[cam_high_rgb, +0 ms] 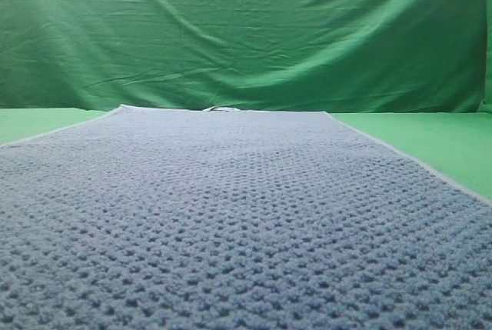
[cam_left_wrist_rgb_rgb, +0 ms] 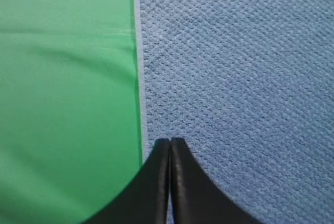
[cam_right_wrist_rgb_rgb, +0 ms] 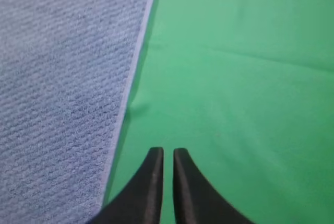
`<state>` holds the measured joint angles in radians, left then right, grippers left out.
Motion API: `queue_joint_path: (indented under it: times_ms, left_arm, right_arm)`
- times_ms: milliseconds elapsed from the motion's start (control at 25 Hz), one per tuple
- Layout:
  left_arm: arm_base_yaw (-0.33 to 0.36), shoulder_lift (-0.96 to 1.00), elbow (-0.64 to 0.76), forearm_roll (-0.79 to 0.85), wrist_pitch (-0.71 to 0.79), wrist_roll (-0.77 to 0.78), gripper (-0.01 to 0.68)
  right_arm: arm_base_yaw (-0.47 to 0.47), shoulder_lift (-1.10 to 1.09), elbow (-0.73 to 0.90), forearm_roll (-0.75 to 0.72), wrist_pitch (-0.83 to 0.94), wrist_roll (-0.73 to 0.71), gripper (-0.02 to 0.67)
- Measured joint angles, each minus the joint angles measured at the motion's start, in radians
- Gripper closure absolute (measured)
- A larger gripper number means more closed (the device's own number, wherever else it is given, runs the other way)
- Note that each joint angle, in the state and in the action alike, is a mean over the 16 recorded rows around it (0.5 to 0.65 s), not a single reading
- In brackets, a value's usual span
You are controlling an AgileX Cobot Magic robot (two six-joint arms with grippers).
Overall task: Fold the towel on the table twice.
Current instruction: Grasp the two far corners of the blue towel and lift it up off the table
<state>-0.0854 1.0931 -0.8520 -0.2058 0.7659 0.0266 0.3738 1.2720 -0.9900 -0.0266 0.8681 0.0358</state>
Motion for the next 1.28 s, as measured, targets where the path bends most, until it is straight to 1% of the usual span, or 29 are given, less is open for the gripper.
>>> queue_joint_path:
  times_ms: [200, 400, 720, 800, 880, 1000, 1080, 1280]
  left_arm:
    - [0.000, 0.205, -0.099, 0.009, 0.034, 0.016, 0.673]
    - [-0.006, 0.393, -0.205, 0.012, 0.052, 0.052, 0.673]
    - [-0.047, 0.622, -0.368, 0.039, 0.083, 0.103, 0.673]
    - [-0.059, 0.660, -0.400, 0.049, 0.085, 0.110, 0.673]
    - [-0.070, 0.691, -0.426, 0.058, 0.084, 0.115, 0.662]
    - [-0.084, 0.723, -0.451, 0.067, 0.077, 0.117, 0.611]
    - [-0.088, 0.736, -0.461, 0.070, 0.070, 0.114, 0.547]
    - [-0.090, 0.749, -0.471, 0.075, 0.048, 0.082, 0.347]
  right_arm:
    - [0.042, 0.189, -0.089, 0.000, 0.002, 0.025, 0.601]
    - [0.061, 0.363, -0.207, 0.000, 0.002, 0.050, 0.601]
    - [0.064, 0.559, -0.355, 0.000, -0.004, 0.077, 0.601]
    - [0.064, 0.588, -0.374, 0.000, -0.011, 0.080, 0.588]
    - [0.064, 0.611, -0.387, 0.000, -0.022, 0.084, 0.556]
    - [0.064, 0.632, -0.398, 0.000, -0.040, 0.087, 0.472]
    - [0.064, 0.641, -0.401, 0.000, -0.053, 0.088, 0.399]
    - [0.064, 0.659, -0.402, 0.001, -0.086, 0.090, 0.212]
